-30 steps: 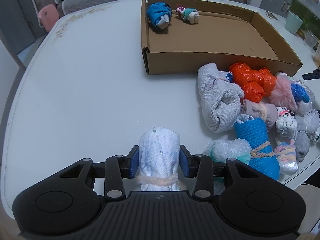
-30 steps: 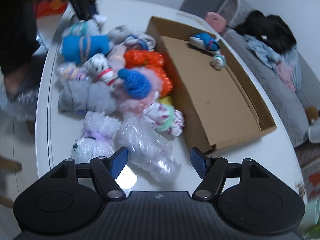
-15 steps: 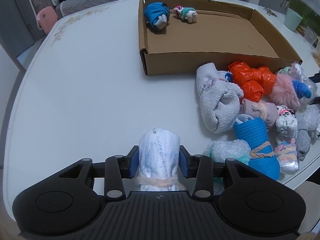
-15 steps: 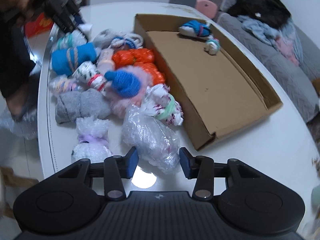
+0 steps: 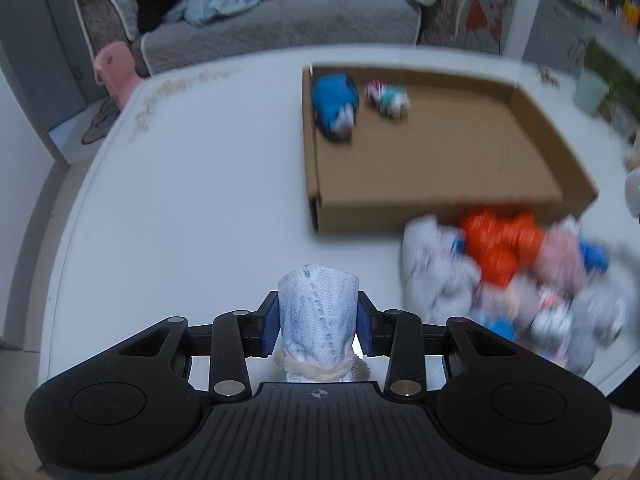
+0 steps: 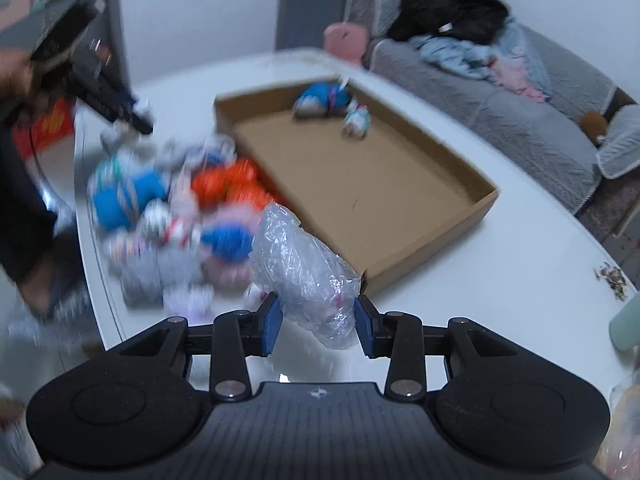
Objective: Organize objects
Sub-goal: 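Grasp clear bubble-wrap bundle with right gripper while left holds white sock roll, then carry both bundles into the tray and open both grippers to release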
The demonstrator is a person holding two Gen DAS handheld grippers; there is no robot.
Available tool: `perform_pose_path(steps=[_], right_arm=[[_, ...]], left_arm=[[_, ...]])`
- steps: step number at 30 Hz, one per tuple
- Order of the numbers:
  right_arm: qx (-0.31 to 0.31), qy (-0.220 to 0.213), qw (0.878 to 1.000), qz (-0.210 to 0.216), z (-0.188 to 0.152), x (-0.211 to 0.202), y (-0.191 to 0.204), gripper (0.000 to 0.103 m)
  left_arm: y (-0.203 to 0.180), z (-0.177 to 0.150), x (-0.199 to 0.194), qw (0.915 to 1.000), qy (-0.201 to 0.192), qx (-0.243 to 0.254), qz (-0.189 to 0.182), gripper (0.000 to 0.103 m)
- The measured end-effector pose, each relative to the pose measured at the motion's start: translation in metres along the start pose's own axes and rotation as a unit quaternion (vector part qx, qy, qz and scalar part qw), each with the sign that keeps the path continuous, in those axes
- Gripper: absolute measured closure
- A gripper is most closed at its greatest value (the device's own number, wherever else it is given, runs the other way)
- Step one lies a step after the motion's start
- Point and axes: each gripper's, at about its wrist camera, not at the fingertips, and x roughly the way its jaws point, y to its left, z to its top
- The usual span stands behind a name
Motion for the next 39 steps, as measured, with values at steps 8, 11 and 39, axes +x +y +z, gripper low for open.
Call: perform_pose_path(steps=[8, 11, 39], right_arm=[[0.123, -0.063, 0.99, 0.004, 0.039, 0.002, -0.027, 0.068], [0.183, -0.084, 0.98, -0.006, 0.059, 0.011, -0.04, 0.068], [0.316, 0.015, 0.948, -0.011, 0.121, 0.187, -0.106, 0.067]], left_arm=[[-0.019, 0.072, -0.018, 0.9975, -0.067, -0.005, -0.021, 0.06], [-0.033, 0.112, -0.022, 0.9944, -0.097, -0.006, -0.042, 0.06], [-0.067, 0.185, 0.144, 0.9994, -0.01, 0.008, -0.031, 0.06]])
